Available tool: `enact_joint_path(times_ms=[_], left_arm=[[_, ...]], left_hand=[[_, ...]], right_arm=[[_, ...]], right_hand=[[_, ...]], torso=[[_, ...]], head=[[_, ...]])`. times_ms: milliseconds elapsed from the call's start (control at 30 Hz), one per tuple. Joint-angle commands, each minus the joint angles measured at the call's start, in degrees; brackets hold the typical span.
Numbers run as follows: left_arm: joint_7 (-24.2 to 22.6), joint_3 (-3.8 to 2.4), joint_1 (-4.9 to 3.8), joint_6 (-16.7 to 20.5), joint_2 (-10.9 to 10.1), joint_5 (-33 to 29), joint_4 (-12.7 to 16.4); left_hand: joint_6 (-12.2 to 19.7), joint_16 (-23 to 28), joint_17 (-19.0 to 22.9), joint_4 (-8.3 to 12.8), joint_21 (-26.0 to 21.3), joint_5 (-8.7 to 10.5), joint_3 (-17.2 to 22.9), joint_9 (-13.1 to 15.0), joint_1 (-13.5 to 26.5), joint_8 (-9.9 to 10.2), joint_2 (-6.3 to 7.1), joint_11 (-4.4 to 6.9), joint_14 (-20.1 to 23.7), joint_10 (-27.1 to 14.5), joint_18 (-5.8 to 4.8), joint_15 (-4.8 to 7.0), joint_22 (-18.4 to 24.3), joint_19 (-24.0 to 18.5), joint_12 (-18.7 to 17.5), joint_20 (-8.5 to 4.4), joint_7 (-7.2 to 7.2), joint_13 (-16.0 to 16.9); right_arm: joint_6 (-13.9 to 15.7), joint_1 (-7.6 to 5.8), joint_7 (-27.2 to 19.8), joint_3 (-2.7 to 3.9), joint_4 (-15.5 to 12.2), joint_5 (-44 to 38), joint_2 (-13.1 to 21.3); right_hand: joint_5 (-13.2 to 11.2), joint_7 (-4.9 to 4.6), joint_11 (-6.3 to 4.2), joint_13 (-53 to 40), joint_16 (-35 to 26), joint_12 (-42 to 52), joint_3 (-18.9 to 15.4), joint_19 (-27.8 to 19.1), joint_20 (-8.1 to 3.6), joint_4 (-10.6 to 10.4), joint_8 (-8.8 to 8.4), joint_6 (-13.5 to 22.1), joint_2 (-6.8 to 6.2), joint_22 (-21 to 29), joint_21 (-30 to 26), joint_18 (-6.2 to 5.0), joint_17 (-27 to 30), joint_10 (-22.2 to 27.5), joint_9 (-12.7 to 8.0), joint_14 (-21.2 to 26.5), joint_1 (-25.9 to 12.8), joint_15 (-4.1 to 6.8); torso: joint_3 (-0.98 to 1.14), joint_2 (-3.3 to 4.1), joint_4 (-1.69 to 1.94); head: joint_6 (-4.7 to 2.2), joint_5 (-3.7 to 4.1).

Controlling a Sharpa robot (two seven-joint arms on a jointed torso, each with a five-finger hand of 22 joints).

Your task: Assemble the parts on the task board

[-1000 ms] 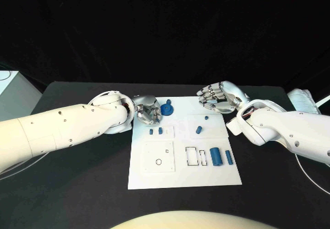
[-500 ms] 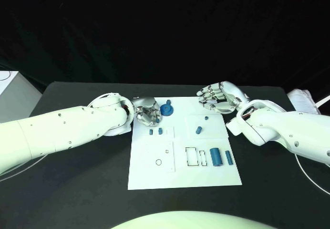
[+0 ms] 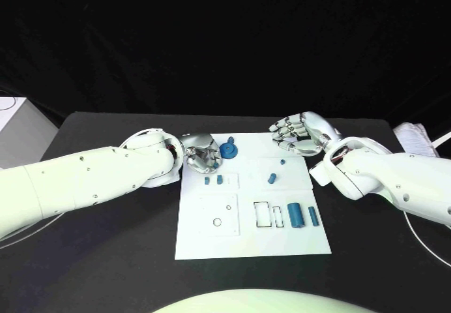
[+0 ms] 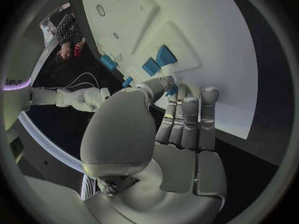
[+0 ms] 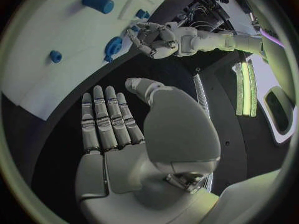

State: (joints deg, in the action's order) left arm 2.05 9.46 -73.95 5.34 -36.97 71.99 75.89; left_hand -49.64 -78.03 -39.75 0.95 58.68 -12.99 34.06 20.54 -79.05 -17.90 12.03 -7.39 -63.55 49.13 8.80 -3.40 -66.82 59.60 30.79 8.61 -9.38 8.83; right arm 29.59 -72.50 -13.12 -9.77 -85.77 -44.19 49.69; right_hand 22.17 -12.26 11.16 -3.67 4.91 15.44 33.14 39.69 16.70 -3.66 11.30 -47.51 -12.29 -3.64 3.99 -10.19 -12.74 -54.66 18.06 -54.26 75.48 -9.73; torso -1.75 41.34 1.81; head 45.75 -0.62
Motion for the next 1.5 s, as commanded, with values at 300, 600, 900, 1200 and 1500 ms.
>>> enact_joint_path(times_ms=[300, 600, 900, 1200, 1500], left_arm=[[0.0, 0.17, 0.33, 0.4, -0.4, 0.2, 0.2], [-0.2, 0.16, 0.39, 1.3, -0.6, 0.0, 0.4], [-0.8, 0.16, 0.44, 1.9, -0.9, 0.0, 0.8], [-1.2, 0.14, 0.51, 2.8, -1.1, -0.2, 1.0], [-1.5, 0.10, 0.58, 3.3, -1.4, -0.4, 1.3]], left_hand=[[0.7, 0.2, 1.3, 0.2, -0.4, -0.05, -0.8, 0.8, -0.2, 0.6, 0.26, -0.74, 0.8, -4.1, 0.12, -0.57, 0.2, 0.1, 3.1, 0.72, 0.60, 1.3], [-0.4, 0.3, 4.7, 0.3, -0.8, -0.07, -0.9, 1.7, -0.4, 0.5, 0.04, -1.43, 2.8, -9.3, 0.23, -1.17, 0.5, -0.6, 6.9, 1.28, 0.91, 2.7], [-2.4, 0.0, 5.7, 0.3, -0.8, -0.06, -0.7, 2.3, -0.4, -0.2, -0.32, -1.47, 3.5, -10.9, 0.32, -1.25, 0.6, -1.0, 8.9, 1.41, 0.87, 3.2], [-2.7, 0.0, 6.0, 0.3, -0.9, -0.08, -0.6, 2.4, -0.5, -0.2, -0.45, -1.51, 3.7, -11.3, 0.34, -1.27, 0.7, -1.1, 9.2, 1.42, 0.97, 3.2], [-2.9, 0.0, 6.1, 0.3, -0.9, -0.09, -0.5, 2.4, -0.6, -0.2, -0.61, -1.53, 3.8, -11.5, 0.34, -1.29, 0.6, -1.1, 9.4, 1.42, 1.00, 3.3]], right_arm=[[0.0, 0.03, -0.8, 0.01, 0.0, -0.2, 0.0], [-0.1, 0.03, -0.7, 0.01, 0.0, -0.1, 0.0], [-0.1, 0.03, -0.7, 0.01, 0.1, -0.1, 0.0], [-0.1, 0.03, -0.6, 0.00, 0.1, 0.0, 0.0], [-0.2, 0.03, -0.6, 0.00, 0.2, 0.1, 0.0]], right_hand=[[0.1, -2.41, 0.09, 0.0, 0.2, -0.3, 0.3, -0.5, -0.09, 0.1, -0.17, -0.3, 0.00, 0.1, -0.4, -0.06, 0.0, -0.3, -0.1, -0.3, -0.8, -0.17], [0.1, -2.42, 0.10, 0.0, 0.2, -0.3, 0.3, -0.6, -0.09, 0.2, -0.17, -0.3, 0.00, 0.1, -0.4, -0.06, 0.1, -0.3, -0.1, -0.3, -0.8, -0.17], [0.1, -2.42, 0.10, 0.0, 0.2, -0.3, 0.3, -0.6, -0.09, 0.2, -0.17, -0.3, 0.00, 0.1, -0.4, -0.06, 0.1, -0.3, -0.1, -0.3, -0.8, -0.17], [0.1, -2.42, 0.10, 0.0, 0.2, -0.3, 0.3, -0.6, -0.09, 0.2, -0.17, -0.3, 0.00, 0.1, -0.4, -0.06, 0.1, -0.3, -0.1, -0.3, -0.8, -0.17], [0.1, -2.42, 0.10, 0.0, 0.2, -0.3, 0.3, -0.6, -0.09, 0.2, -0.17, -0.3, 0.00, 0.1, -0.4, -0.06, 0.1, -0.3, -0.1, -0.3, -0.8, -0.17]], torso=[[0.05, 0.02, -0.06], [0.04, 0.01, -0.02], [0.03, 0.02, -0.01], [0.00, 0.04, -0.02], [0.01, 0.02, -0.01]], head=[[-0.03, -0.10], [-0.09, -0.08], [-0.12, -0.07], [-0.16, -0.11], [-0.08, -0.09]])
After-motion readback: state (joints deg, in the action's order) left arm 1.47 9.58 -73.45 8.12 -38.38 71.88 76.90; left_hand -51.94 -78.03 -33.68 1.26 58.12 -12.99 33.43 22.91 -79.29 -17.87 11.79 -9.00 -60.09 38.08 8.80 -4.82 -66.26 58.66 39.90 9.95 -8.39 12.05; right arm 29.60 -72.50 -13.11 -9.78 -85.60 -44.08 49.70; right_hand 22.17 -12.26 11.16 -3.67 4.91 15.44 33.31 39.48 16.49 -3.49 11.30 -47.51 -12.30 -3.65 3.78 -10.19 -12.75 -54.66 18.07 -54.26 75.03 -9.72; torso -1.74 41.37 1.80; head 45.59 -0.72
